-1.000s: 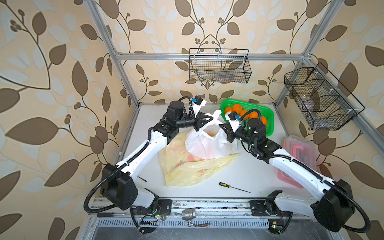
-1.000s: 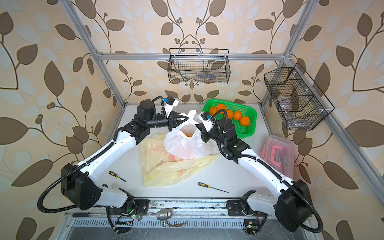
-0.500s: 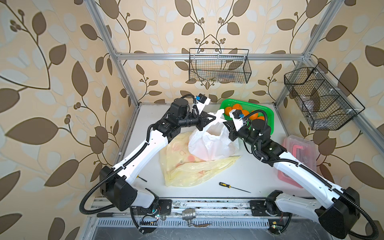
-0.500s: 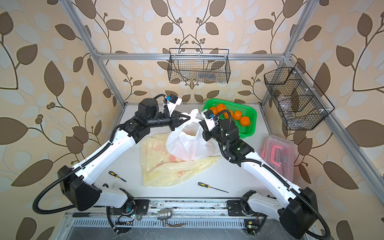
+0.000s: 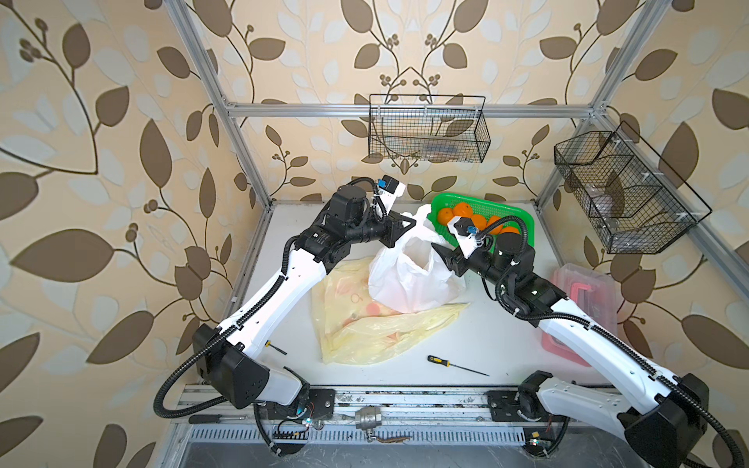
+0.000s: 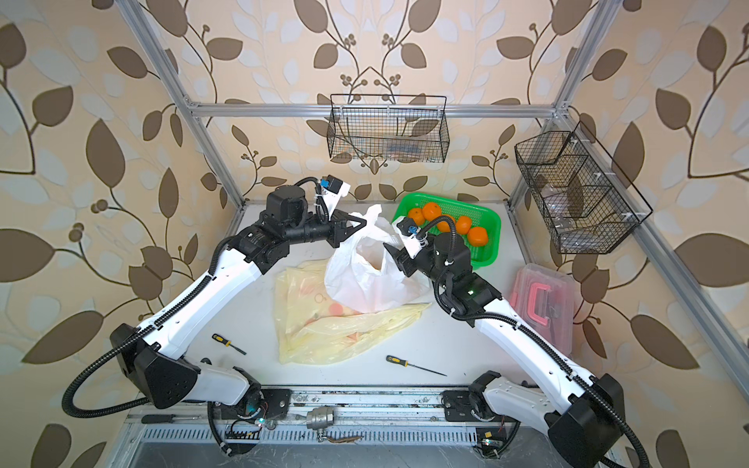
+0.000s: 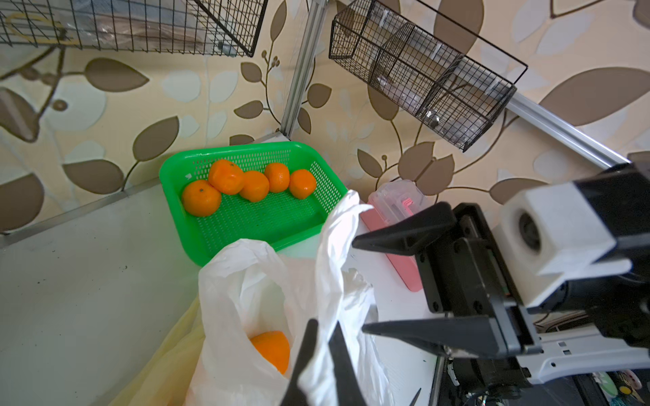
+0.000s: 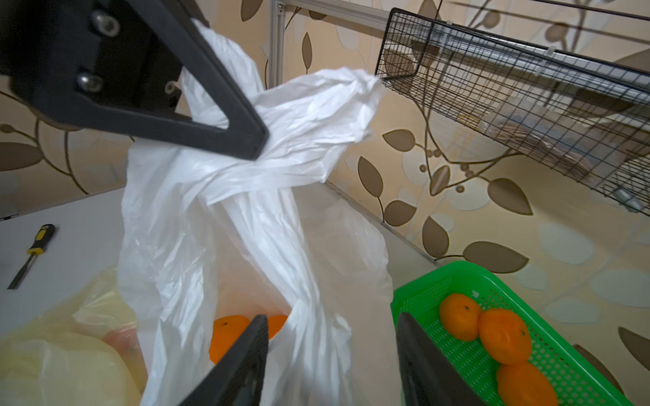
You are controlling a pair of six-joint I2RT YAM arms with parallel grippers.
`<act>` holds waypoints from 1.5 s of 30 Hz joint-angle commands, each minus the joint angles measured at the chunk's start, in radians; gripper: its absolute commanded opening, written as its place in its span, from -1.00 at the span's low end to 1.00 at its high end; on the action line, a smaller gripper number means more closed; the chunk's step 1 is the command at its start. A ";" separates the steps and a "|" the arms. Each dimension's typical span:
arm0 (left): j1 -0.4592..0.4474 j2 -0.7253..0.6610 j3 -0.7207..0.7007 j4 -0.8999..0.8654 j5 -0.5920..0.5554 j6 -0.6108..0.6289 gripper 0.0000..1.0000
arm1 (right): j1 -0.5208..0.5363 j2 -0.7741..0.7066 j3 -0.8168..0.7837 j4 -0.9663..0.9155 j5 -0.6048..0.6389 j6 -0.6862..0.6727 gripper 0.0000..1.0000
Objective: Place the oranges into plastic bags & tie knots
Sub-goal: Tie the plastic bag at the center of the board.
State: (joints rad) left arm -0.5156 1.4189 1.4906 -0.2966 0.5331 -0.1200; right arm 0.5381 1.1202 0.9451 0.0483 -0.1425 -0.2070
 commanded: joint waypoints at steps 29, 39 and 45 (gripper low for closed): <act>0.006 -0.026 0.153 -0.036 0.047 -0.018 -1.00 | 0.078 0.157 0.122 0.300 0.294 0.112 -0.54; 0.006 0.074 0.281 -0.284 -0.098 0.040 -1.00 | 0.206 0.030 0.060 0.199 0.543 0.144 -0.90; 0.005 0.125 0.237 -0.291 -0.074 0.051 -1.00 | 0.196 -0.012 -0.059 0.112 0.555 0.223 -0.89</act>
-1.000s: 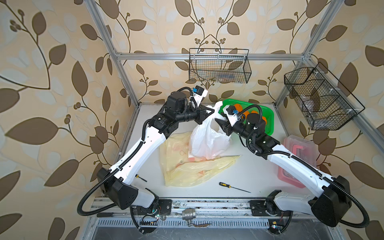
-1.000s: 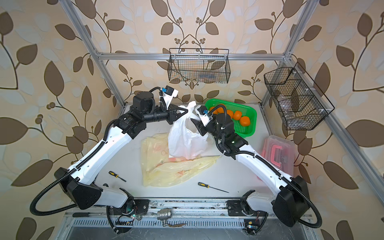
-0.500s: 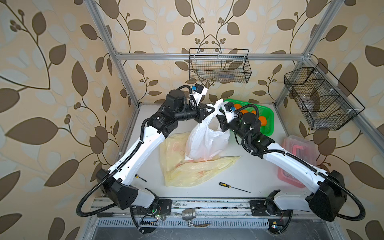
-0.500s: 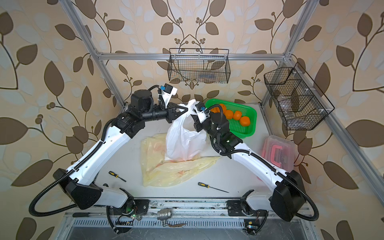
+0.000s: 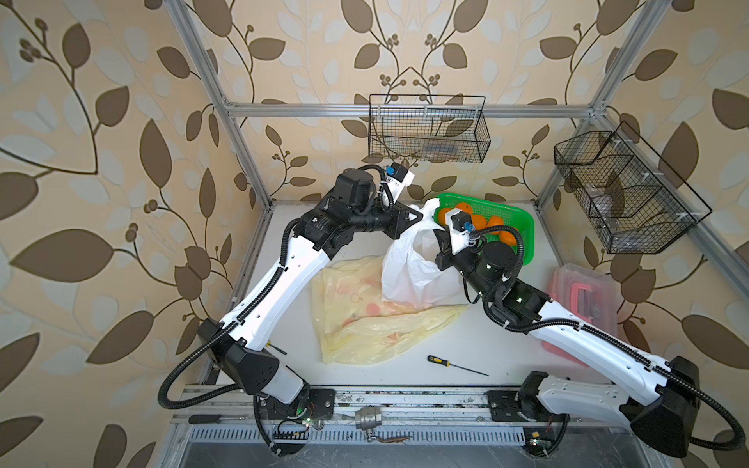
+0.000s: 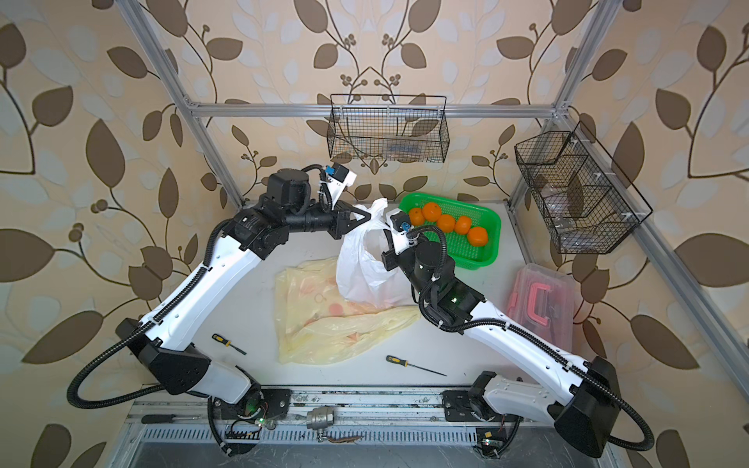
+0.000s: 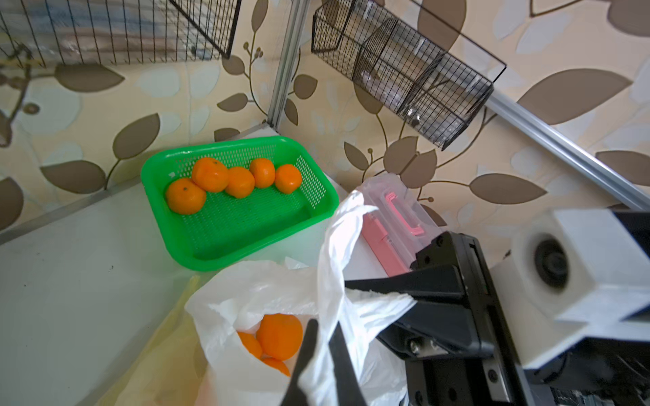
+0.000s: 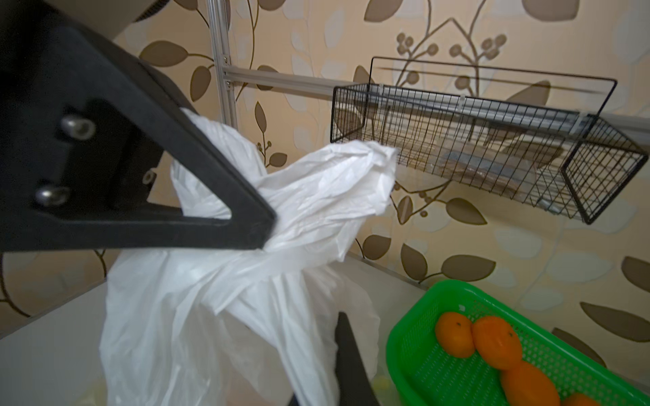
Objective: Place the oranges into plastic bags & tie knots
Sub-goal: Tie the plastic bag at the center of the board.
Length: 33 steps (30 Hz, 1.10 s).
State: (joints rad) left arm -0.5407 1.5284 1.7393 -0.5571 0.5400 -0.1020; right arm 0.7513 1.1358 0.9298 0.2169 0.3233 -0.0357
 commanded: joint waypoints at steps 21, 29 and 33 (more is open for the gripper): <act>0.031 0.025 -0.058 0.035 -0.007 0.001 -1.00 | -0.167 -0.033 0.080 -0.269 -0.415 -0.581 0.56; 0.031 0.017 -0.066 0.042 -0.001 -0.008 -1.00 | -0.076 0.063 0.137 -0.220 -0.201 -0.889 0.55; 0.030 0.015 -0.070 0.046 0.003 -0.010 -1.00 | -0.048 0.090 0.103 -0.107 -0.089 -0.996 0.45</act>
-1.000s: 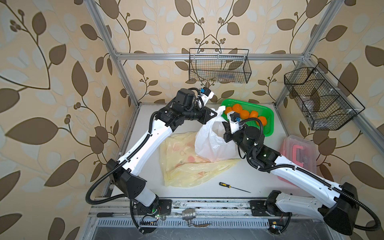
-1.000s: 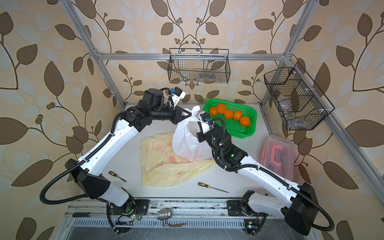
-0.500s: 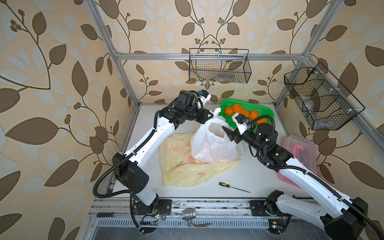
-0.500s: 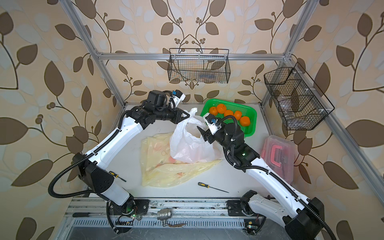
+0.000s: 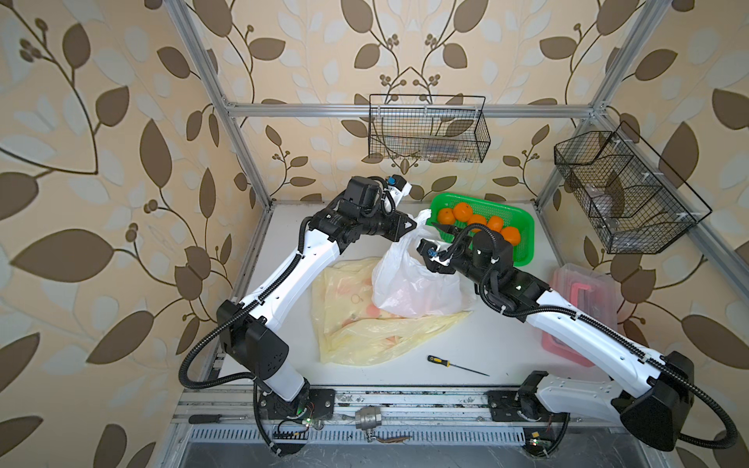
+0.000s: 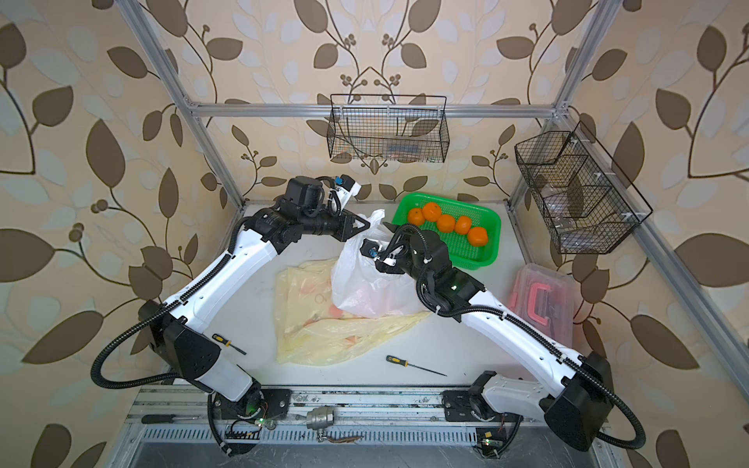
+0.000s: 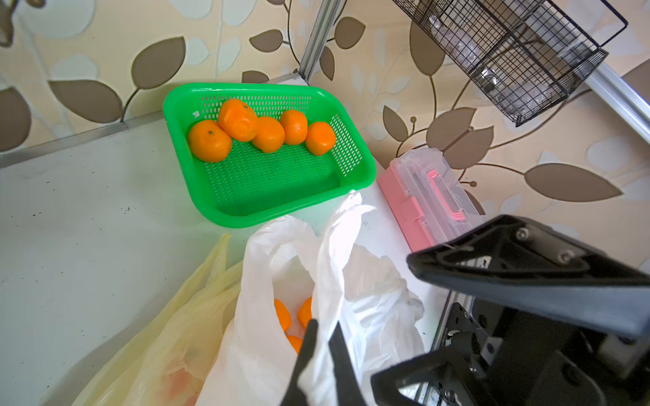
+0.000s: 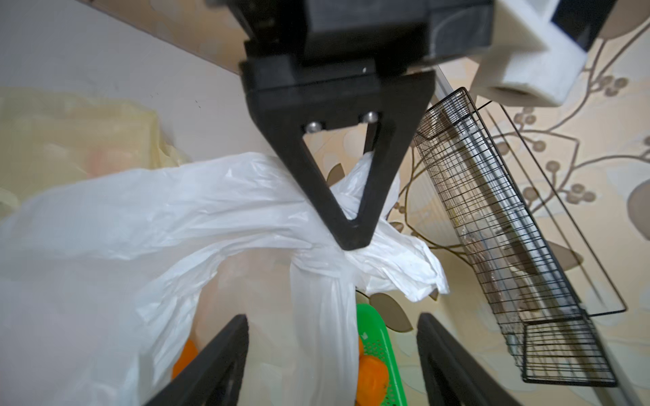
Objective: Place the oranges into plastic bags & tie knots
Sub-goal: Tie the plastic bag at the center of the board.
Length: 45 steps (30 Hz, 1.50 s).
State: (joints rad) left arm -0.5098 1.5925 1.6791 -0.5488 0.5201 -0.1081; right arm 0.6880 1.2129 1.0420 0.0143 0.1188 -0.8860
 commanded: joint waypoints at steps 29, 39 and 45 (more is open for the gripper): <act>0.000 -0.071 -0.032 0.063 0.134 -0.007 -1.00 | 0.087 0.131 0.060 0.115 0.232 -0.216 0.11; 0.001 -0.078 -0.043 0.065 0.167 0.003 -1.00 | 0.103 0.152 0.098 0.084 0.275 -0.223 0.10; 0.002 -0.091 -0.066 0.081 0.235 0.030 -0.91 | 0.102 0.143 0.107 0.066 0.215 -0.196 -0.28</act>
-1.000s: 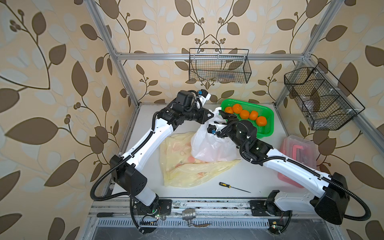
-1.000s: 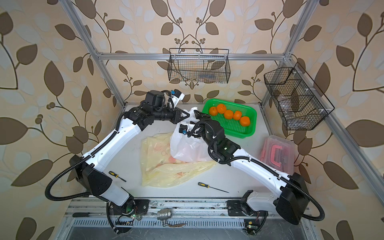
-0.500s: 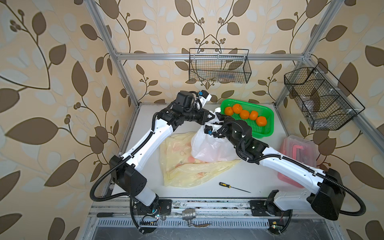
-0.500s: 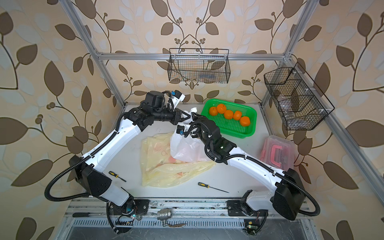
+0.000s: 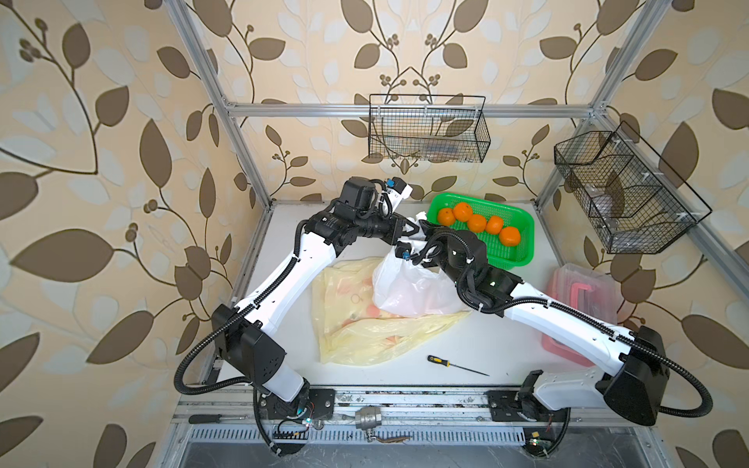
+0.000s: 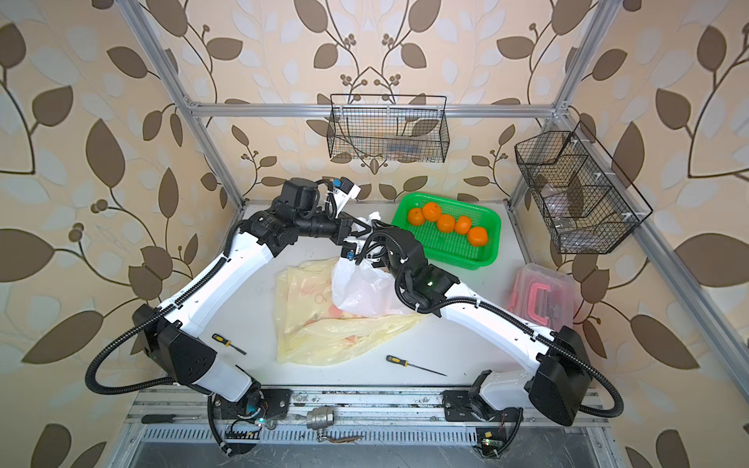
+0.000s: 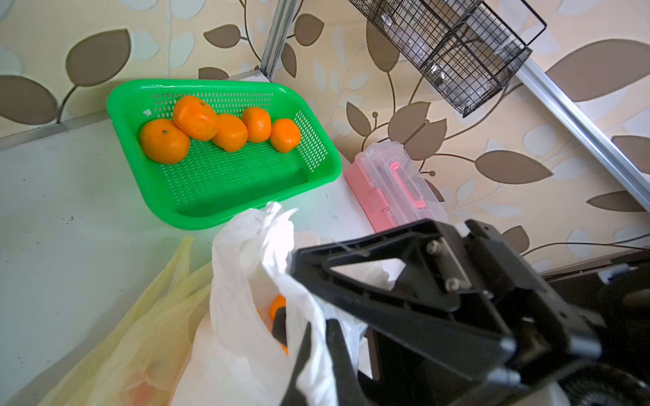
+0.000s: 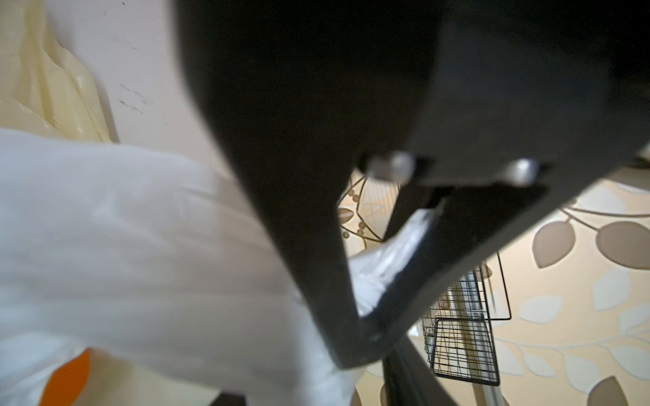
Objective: Place the oranges into plastic bags & tie knots
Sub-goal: Tie the plastic bag at the center of the board.
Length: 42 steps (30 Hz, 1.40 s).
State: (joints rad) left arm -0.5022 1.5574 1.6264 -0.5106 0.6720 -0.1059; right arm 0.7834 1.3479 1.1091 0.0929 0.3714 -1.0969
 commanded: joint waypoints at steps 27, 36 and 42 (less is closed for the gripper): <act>0.080 -0.432 -0.455 0.462 -0.233 -0.051 0.53 | -0.146 -0.151 -0.017 -0.276 -0.390 0.713 -1.00; -0.235 -0.499 -0.694 0.693 -0.240 0.226 0.13 | -0.243 -0.105 0.098 -0.416 -0.556 0.905 -1.00; -0.385 -0.377 -0.711 0.906 -0.378 0.284 0.04 | -0.252 -0.067 0.191 -0.517 -0.547 0.937 -1.00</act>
State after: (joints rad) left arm -0.8543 1.1500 0.8997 0.1944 0.3847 0.1085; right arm 0.5362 1.2667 1.2564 -0.3534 -0.1390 -0.2058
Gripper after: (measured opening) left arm 0.529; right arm 0.047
